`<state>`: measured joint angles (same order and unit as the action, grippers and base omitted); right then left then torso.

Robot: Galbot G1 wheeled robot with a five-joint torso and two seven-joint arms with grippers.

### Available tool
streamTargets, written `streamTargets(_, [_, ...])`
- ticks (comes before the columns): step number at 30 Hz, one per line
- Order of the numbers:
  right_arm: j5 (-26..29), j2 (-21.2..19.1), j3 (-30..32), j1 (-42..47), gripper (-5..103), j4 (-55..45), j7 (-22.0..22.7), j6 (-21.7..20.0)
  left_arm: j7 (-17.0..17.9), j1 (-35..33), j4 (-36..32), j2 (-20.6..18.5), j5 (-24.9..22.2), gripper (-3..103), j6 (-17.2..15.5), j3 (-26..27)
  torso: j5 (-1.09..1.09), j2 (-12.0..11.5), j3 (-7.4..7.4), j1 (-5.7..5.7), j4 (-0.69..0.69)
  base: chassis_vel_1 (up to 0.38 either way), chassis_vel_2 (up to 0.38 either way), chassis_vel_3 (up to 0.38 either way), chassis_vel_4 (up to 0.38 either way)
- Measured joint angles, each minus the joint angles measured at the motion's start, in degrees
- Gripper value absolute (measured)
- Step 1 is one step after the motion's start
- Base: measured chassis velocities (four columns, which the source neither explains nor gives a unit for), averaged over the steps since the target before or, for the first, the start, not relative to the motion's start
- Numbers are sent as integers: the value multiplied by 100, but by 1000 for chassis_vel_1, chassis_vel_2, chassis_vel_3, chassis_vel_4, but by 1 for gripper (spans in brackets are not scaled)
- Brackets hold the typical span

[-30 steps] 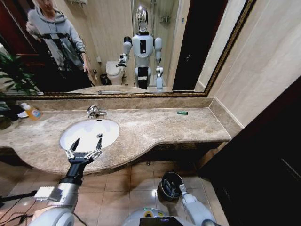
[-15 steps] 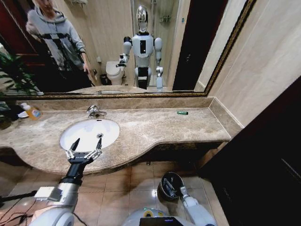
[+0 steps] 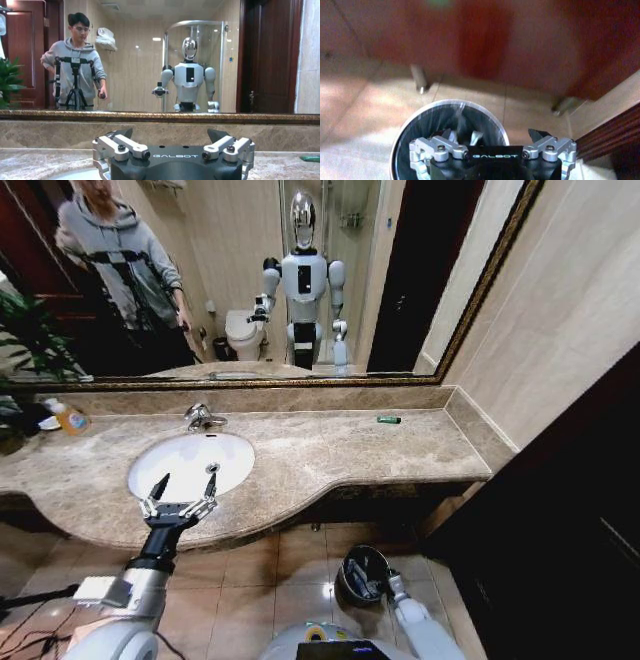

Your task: Pick up the trash from the sink and place it in the trash bin.

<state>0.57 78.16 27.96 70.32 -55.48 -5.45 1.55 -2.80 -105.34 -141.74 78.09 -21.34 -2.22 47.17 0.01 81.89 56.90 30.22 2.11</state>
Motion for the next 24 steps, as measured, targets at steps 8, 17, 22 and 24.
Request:
streamTargets(8, [352,-61,627,1508,100,-2592,207,146,0,0,0,0,0,100,0,0,-1,0,0,0,-1,0,0,0,0])
streamTargets(17, [499,49,1369,3126,100,-5319,408,486,0,0,0,0,0,100,0,0,-3,1,0,-1,-1,0,0,0,0])
streamTargets(22, [710,140,1635,3547,100,-6582,480,410,0,0,0,0,0,100,0,0,-2,0,0,0,-1,0,0,0,0])
streamTargets(24, [749,152,1659,3582,100,-6859,495,352,0,0,0,0,0,100,0,0,-2,0,0,0,-1,0,0,0,0])
